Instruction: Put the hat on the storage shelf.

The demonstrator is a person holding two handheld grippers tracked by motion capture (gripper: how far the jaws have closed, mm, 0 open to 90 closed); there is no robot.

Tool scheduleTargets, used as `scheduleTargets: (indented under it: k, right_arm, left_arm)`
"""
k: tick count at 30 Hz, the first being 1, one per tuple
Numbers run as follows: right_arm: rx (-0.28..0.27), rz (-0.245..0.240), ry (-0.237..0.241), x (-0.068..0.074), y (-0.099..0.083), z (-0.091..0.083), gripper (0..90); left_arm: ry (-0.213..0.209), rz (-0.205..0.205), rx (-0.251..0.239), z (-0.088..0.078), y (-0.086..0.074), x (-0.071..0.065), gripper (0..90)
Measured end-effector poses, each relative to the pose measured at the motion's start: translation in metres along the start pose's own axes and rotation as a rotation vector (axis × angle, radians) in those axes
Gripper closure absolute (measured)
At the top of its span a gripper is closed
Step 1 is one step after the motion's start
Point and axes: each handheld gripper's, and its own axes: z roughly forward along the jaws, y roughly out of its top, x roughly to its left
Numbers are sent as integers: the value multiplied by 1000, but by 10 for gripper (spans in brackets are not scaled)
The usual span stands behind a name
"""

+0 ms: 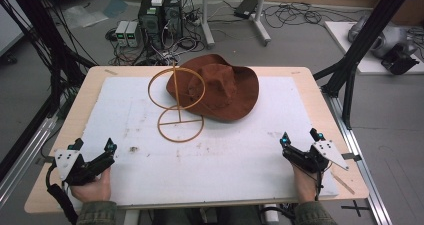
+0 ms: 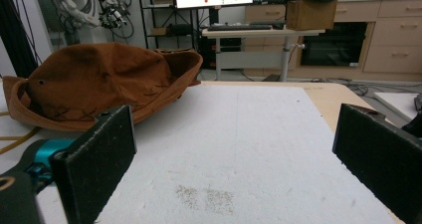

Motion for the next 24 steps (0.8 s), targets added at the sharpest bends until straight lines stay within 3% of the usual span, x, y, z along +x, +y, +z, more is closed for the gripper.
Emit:
scheduleTargets:
  k: [14,17,21,24]
  right_arm:
    - [3,-2,9,-1,1,5,26]
    - [-1,15,36,-2,10,9,26]
    - [19,-15,83,1,31,21,27]
    - [58,-46,169,8,52,42,27]
  left_arm:
    - [6,-25,-11,6,1,6,70]
    - [8,-36,-10,7,2,6,70]
    - [14,-41,-8,6,2,8,70]
    - [22,-52,-11,3,2,10,70]
